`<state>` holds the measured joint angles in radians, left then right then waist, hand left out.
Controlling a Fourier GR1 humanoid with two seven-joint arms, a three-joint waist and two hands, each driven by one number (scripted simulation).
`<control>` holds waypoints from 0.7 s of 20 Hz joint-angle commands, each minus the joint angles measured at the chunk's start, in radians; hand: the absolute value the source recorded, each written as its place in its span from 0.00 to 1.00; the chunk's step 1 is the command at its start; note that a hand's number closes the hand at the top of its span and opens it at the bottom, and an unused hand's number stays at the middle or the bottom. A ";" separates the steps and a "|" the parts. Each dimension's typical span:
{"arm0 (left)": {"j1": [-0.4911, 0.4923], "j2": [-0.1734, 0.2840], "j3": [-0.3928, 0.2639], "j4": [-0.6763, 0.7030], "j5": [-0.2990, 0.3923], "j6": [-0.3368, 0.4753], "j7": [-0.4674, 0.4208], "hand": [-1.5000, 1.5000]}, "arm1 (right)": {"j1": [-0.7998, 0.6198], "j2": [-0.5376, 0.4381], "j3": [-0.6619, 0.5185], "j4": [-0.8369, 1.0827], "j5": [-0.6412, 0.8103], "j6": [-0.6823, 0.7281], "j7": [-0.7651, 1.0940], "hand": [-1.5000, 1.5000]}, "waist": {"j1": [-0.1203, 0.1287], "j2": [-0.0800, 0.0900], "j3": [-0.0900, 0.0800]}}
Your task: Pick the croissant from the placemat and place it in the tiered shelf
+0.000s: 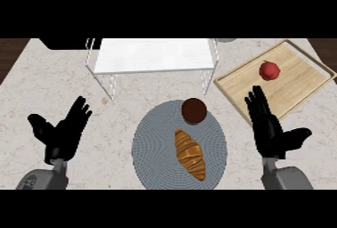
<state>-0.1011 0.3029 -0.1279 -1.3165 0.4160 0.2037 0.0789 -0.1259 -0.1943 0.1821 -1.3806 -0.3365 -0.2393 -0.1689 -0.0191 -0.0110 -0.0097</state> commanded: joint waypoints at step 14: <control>0.016 0.071 0.008 0.078 -0.043 -0.106 0.099 0.50 | -0.068 -0.361 -0.085 0.067 0.166 0.262 0.008 0.00 | 0.021 0.013 0.010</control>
<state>-0.0893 0.3641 -0.1292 -1.3151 0.3751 0.1521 0.1755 -0.1539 -0.5203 0.1296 -1.3676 -0.1423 -0.0928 -0.1183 -0.0012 -0.0026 0.0025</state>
